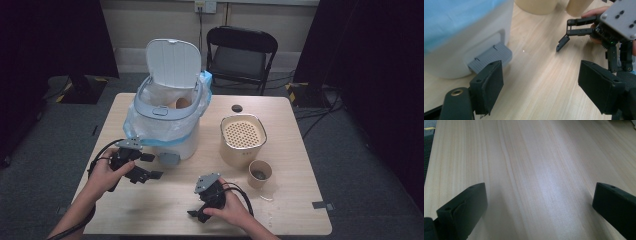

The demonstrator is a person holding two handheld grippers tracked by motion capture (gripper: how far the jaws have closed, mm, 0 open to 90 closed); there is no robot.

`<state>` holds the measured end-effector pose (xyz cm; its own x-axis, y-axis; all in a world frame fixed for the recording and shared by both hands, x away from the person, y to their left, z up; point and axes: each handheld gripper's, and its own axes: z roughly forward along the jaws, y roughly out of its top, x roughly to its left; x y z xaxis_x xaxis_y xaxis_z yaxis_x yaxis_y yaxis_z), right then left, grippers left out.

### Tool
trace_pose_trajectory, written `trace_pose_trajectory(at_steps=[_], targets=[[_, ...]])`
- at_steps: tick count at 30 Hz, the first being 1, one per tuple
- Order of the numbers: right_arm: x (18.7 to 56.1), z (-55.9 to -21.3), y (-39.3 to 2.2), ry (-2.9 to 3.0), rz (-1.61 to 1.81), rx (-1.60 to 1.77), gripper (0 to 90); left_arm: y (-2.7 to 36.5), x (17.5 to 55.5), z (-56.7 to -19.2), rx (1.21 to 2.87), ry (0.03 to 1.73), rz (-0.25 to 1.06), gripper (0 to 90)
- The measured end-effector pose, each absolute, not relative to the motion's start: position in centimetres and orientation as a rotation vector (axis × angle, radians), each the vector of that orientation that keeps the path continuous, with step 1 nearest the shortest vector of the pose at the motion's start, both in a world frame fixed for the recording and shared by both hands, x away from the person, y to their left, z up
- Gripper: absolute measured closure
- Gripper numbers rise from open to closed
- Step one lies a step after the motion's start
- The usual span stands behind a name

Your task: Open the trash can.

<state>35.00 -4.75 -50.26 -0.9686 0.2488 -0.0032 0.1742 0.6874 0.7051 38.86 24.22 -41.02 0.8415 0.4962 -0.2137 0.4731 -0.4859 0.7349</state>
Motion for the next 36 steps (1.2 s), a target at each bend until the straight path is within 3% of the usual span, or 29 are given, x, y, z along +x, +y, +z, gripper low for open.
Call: trace_pose_trajectory(at_steps=[21,30,36], targets=[[35.0,-50.2,-4.8,2.795,1.161,0.347,0.3,23.6,38.4,-45.2,2.187,0.674,0.006,19.5],[35.0,-49.9,-5.2,2.794,1.187,0.321,13.5,23.0,38.1,-47.0,2.233,0.645,-0.008,18.3],[35.1,-49.7,-5.5,2.813,1.155,0.317,13.9,22.6,38.0,-47.9,2.266,0.602,0.001,17.5]])
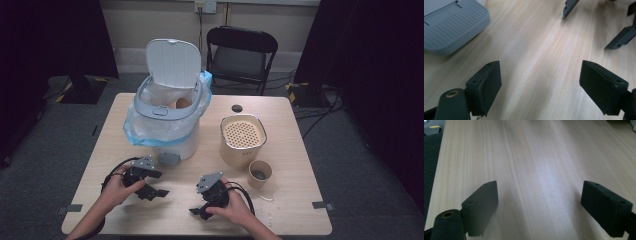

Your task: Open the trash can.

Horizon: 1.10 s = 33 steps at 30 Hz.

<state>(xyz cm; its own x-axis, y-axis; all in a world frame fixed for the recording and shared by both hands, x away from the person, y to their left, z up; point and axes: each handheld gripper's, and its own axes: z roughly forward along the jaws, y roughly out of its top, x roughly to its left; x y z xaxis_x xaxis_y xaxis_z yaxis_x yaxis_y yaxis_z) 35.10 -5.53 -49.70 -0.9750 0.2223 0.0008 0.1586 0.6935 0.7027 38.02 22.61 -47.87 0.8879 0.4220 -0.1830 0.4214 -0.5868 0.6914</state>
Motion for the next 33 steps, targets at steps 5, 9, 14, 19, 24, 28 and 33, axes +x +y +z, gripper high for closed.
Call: trace_pose_trajectory(at_steps=[5,9,14,19,24,28,33], targets=[[35.1,-49.5,-6.2,2.814,1.133,0.3,14.2,22.5,38.0,-48.5,2.299,0.576,0.002,17.5],[35.0,-49.3,-6.9,2.814,1.146,0.322,14.2,22.5,37.8,-48.9,2.306,0.561,0.008,17.7],[34.8,-48.7,-7.8,2.809,1.133,0.307,14.4,22.6,37.7,-49.1,2.301,0.536,0.022,17.4],[34.7,-48.4,-8.9,2.809,1.143,0.319,14.5,22.7,37.6,-49.2,2.291,0.522,0.036,17.1],[34.5,-48.3,-9.9,2.811,1.15,0.341,14.6,22.8,37.4,-49.4,2.294,0.48,0.055,15.6],[34.3,-48.2,-10.8,2.806,1.151,0.358,14.8,22.8,37.2,-49.6,2.292,0.44,0.07,14.8],[34.3,-48.1,-12.1,2.786,1.172,0.402,14.9,23.0,37.2,-49.7,2.294,0.42,0.083,14.8]])
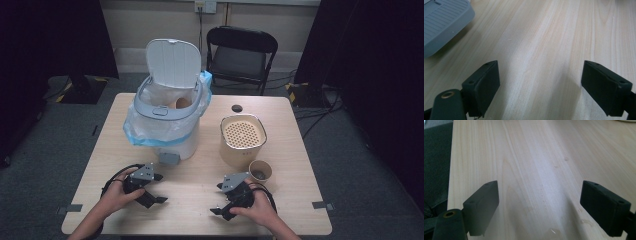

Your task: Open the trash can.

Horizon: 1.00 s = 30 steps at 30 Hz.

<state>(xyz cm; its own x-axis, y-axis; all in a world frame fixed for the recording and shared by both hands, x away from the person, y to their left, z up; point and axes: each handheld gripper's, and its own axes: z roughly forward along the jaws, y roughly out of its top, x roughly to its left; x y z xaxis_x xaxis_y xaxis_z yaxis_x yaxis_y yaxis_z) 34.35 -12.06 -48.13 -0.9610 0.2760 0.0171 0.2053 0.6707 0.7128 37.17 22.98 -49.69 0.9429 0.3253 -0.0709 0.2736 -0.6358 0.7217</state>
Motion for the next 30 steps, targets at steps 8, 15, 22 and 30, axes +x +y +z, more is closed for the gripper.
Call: trace_pose_trajectory(at_steps=[8,15,22,30], targets=[[34.2,-47.8,-13.5,2.762,1.186,0.449,15.0,23.3,37.1,-50.1,2.268,0.373,0.089,13.7],[34.0,-47.3,-15.0,2.736,1.209,0.496,15.0,23.5,37.1,-50.2,2.265,0.346,0.083,13.5],[34.0,-46.9,-16.2,2.731,1.229,0.523,16.9,23.4,36.9,-50.2,2.287,0.311,0.104,11.1],[33.6,-46.6,-16.8,2.737,1.217,0.506,19.2,23.4,36.8,-50.2,2.293,0.309,0.109,10.5]])
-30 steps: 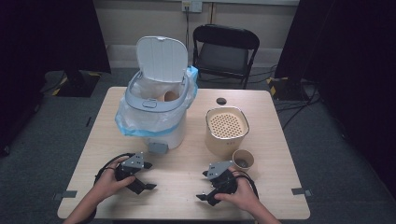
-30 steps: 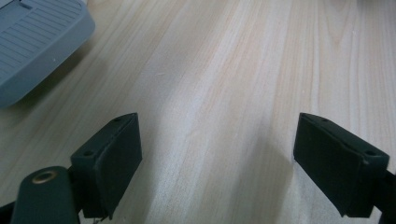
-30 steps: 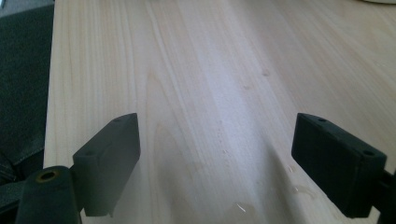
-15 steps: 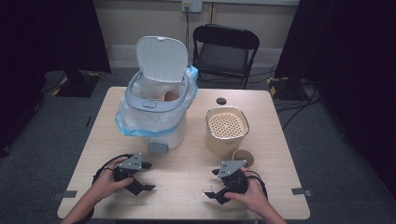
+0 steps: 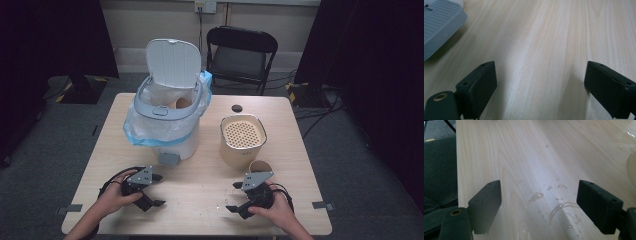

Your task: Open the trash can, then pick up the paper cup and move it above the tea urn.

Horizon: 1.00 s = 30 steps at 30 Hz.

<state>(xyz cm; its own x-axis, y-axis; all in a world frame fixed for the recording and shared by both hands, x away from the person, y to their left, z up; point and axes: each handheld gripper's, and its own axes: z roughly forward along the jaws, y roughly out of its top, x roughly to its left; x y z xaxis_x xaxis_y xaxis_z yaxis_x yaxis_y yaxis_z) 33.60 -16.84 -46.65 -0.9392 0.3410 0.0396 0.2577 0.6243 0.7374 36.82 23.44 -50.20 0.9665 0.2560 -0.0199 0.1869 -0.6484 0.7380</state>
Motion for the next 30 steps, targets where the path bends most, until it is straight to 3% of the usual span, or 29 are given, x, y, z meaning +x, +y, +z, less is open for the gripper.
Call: trace_pose_trajectory(at_steps=[30], targets=[[31.3,-46.7,-20.3,2.743,1.207,0.571,16.9,23.5,36.8,-50.2,2.297,0.311,0.111,10.4]])
